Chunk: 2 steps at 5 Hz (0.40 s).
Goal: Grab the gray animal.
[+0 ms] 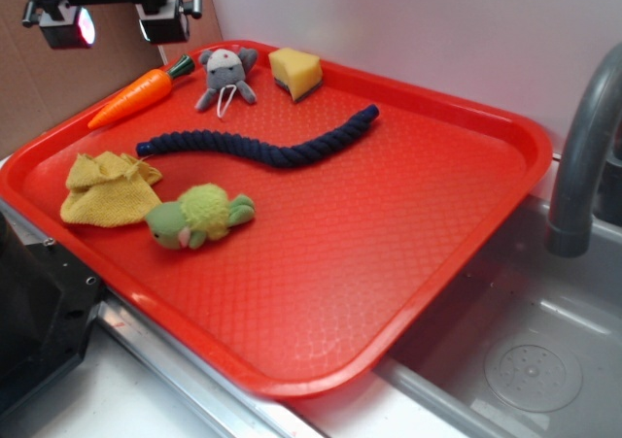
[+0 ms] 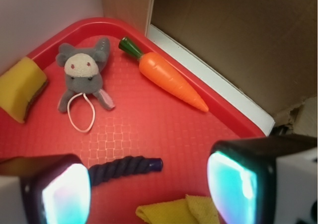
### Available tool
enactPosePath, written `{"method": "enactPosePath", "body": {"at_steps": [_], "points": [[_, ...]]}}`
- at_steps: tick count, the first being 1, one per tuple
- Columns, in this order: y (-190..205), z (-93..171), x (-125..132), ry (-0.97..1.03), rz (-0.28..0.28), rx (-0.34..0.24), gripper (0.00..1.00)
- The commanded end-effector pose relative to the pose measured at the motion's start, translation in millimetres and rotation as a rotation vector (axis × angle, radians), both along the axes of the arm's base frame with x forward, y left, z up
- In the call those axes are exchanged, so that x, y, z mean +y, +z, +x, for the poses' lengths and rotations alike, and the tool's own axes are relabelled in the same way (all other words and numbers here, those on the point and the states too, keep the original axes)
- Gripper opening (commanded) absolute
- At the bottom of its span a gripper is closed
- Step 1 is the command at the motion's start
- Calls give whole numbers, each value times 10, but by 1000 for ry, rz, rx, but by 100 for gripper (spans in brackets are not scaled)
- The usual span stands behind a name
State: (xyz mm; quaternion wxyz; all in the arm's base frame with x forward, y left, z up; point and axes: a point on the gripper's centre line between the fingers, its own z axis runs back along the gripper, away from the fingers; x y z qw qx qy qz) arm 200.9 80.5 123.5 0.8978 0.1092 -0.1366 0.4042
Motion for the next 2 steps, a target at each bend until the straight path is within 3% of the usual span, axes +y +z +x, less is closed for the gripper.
{"method": "enactPosePath", "body": {"at_steps": [1,2], "points": [[-292,225,264,63,-42,43,100],[-376,499,383,104,-21,2,100]]}}
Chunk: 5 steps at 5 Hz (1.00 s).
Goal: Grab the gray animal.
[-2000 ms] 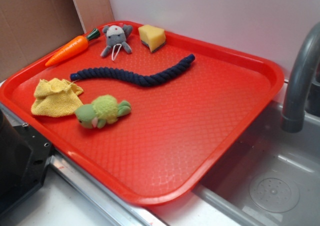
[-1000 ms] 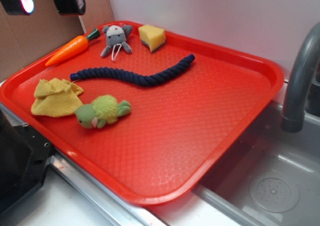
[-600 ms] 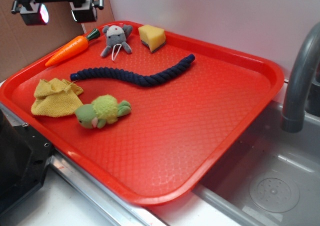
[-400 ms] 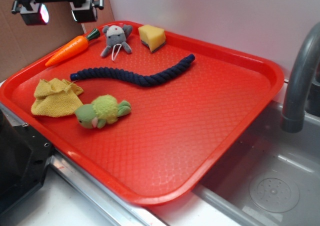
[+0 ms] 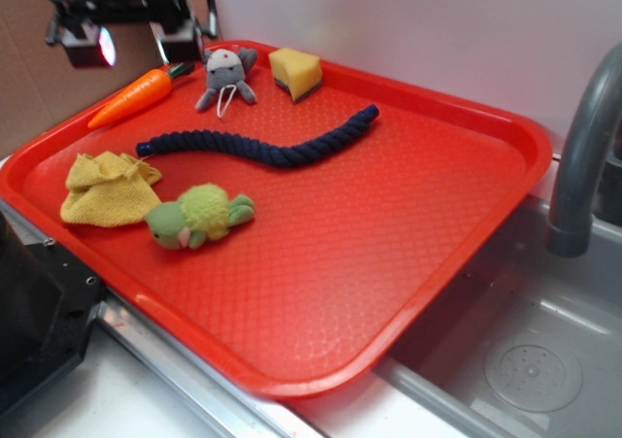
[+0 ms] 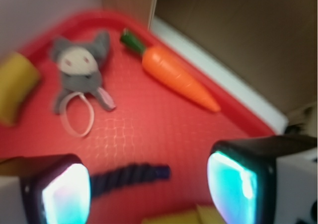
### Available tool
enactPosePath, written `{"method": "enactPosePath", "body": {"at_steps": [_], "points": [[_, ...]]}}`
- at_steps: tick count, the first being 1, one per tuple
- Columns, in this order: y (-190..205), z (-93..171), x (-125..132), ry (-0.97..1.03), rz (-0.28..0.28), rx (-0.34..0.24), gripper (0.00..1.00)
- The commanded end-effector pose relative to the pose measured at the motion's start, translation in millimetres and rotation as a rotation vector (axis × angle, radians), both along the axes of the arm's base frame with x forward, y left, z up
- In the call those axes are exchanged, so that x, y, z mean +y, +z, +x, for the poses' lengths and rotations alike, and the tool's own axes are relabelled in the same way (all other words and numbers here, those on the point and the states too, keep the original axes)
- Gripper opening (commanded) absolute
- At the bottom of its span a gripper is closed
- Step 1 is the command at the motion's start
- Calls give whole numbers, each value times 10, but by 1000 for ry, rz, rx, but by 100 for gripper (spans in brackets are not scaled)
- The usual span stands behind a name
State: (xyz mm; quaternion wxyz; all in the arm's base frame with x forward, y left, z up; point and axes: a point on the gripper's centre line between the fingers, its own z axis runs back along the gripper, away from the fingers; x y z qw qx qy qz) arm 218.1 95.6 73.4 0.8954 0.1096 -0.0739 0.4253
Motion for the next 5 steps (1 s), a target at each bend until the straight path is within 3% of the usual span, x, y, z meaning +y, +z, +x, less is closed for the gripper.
{"method": "enactPosePath", "body": {"at_steps": [1,2,3,5], "points": [[48,507,362,154,5,-173,100],[138,547,400,90,-13,-320,100],[53,684,460,91,9,-301,100],[-226,1027,468,114,32,-174,100]]}}
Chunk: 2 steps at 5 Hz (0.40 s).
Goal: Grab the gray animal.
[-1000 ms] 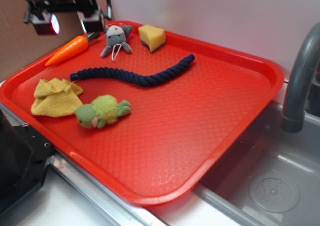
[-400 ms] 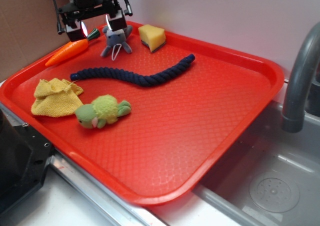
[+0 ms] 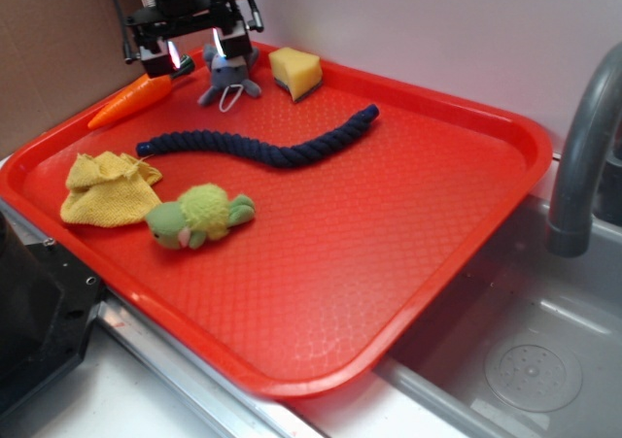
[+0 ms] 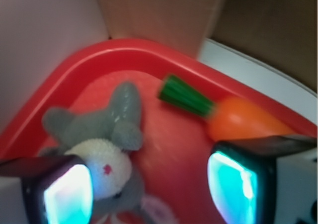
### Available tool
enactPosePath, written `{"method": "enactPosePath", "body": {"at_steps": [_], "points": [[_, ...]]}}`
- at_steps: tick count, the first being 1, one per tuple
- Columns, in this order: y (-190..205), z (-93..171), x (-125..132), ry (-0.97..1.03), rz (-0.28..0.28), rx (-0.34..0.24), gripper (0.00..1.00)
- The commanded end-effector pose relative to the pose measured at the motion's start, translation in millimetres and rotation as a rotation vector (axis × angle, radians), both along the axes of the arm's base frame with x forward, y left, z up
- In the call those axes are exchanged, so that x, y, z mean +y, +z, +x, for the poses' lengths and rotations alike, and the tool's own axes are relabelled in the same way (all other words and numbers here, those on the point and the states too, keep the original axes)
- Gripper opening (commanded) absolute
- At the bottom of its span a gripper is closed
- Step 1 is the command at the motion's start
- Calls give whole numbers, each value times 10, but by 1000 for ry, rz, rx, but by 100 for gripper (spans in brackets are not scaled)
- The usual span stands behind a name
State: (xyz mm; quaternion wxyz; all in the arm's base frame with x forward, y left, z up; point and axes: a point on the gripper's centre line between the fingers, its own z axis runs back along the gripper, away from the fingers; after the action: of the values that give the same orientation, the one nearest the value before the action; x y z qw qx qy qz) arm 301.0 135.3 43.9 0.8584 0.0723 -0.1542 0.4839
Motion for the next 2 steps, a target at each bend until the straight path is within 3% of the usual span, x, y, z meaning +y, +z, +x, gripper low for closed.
{"method": "enactPosePath", "body": {"at_steps": [1,2], "points": [[-57,207,152,38,14,71,4],[138,42,166,-14,-14,107,0]]}}
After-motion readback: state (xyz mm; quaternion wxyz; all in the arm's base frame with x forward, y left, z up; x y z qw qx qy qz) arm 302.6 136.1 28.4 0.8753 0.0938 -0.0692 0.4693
